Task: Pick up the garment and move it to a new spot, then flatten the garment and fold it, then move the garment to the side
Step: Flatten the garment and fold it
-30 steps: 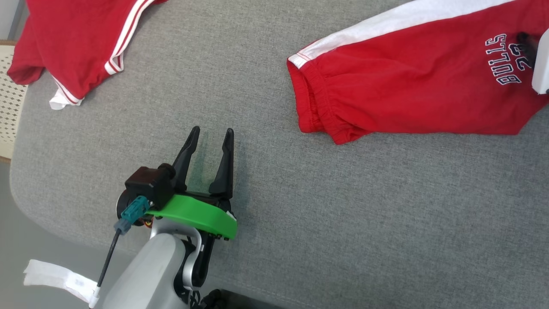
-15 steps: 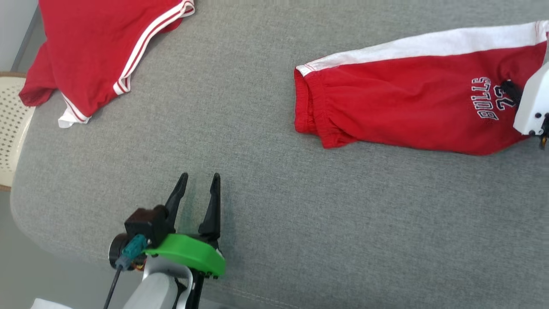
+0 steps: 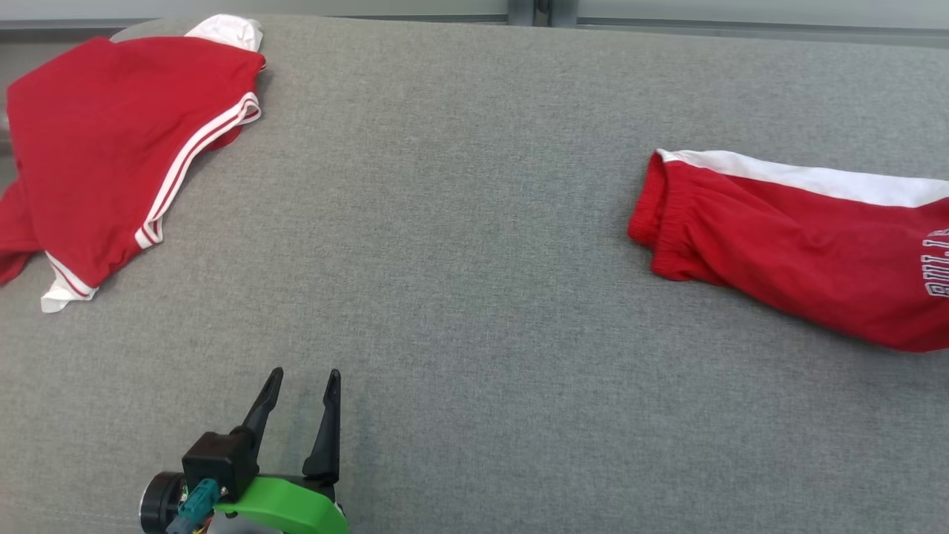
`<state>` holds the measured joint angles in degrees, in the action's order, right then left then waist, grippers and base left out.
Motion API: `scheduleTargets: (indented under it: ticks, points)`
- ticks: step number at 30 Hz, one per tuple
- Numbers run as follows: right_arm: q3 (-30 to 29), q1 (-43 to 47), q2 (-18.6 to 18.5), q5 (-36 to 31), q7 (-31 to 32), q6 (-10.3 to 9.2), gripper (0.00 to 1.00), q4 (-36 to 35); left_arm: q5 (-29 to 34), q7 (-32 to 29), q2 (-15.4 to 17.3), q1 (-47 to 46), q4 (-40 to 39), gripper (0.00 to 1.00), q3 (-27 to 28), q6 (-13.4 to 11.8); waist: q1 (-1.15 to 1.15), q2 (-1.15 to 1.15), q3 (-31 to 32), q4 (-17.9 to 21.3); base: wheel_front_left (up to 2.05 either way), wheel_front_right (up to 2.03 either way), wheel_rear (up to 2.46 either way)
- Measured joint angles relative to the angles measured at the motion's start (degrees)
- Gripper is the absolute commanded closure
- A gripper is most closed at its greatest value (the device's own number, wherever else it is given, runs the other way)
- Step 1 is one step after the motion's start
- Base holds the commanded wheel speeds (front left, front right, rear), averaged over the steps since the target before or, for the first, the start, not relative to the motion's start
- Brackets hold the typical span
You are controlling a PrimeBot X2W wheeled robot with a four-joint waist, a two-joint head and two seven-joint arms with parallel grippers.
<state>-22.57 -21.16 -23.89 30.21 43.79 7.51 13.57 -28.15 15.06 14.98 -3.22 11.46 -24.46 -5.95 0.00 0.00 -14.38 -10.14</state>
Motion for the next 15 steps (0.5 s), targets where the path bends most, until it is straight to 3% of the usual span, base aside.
scheduleTargets:
  ticks: [6, 15]
  points:
    - [-5.0, -0.97, -1.21, -2.2, -0.16, -0.02, 1.0, -1.0, 1.76, 0.0, -1.82, 0.78, -1.68, 0.0, 1.96, 1.31, 0.0, 0.0, 1.2, 1.03, 0.0, 0.0, 0.0]
    - [8.29, -4.82, 3.37, -3.34, 1.75, -0.02, 1.0, -4.71, 4.9, -0.01, -6.88, 1.37, -0.22, 0.0, 2.25, 4.25, 0.0, 0.0, 2.16, -1.31, 0.0, 0.0, 0.0]
